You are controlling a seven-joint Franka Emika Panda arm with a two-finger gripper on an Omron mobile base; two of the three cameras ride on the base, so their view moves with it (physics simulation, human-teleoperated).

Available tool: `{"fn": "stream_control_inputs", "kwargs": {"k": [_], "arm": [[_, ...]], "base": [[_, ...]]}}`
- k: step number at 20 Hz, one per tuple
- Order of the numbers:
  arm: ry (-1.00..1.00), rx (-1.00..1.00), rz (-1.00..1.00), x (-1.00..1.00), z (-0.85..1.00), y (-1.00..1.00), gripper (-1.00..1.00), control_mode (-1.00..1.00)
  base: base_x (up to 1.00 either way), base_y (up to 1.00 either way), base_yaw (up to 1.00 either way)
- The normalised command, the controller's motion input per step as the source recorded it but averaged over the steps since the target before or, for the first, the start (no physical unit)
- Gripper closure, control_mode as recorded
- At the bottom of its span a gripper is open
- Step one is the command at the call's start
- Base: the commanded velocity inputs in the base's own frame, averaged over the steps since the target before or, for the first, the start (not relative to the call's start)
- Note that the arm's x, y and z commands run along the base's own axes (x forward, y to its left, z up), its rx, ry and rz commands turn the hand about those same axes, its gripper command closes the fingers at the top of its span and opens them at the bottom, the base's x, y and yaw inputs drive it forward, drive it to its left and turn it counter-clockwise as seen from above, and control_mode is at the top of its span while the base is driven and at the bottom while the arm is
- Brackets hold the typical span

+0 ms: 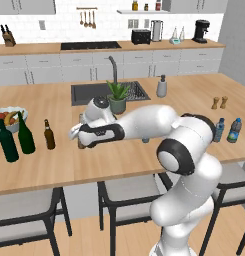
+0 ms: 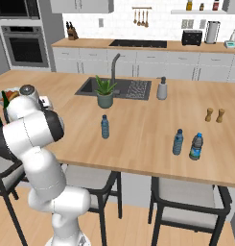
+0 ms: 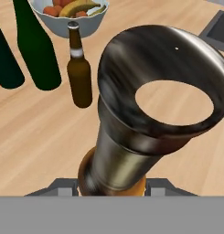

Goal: Move the plastic bottles in the middle to the plastics group, and the glass bottles in the middle to the glass group.

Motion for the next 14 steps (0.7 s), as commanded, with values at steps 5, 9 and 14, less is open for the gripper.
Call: {"fn": "stream_control_inputs", "kwargs": {"k": [5, 9, 14], "arm": [[0.00, -0.02, 0.00, 0.19, -0.02, 0.36, 1.00, -1.00], [0.05, -0.01, 0.00, 0.45, 0.00, 0.29, 1.00, -1.00], [0.03, -0.03, 0.00, 0.40, 0.00, 0.27, 1.00, -1.00]], "base": [[0.00, 0.00, 0.00], [0.00, 0.00, 0.00], [0.00, 0.00, 0.00]]}}
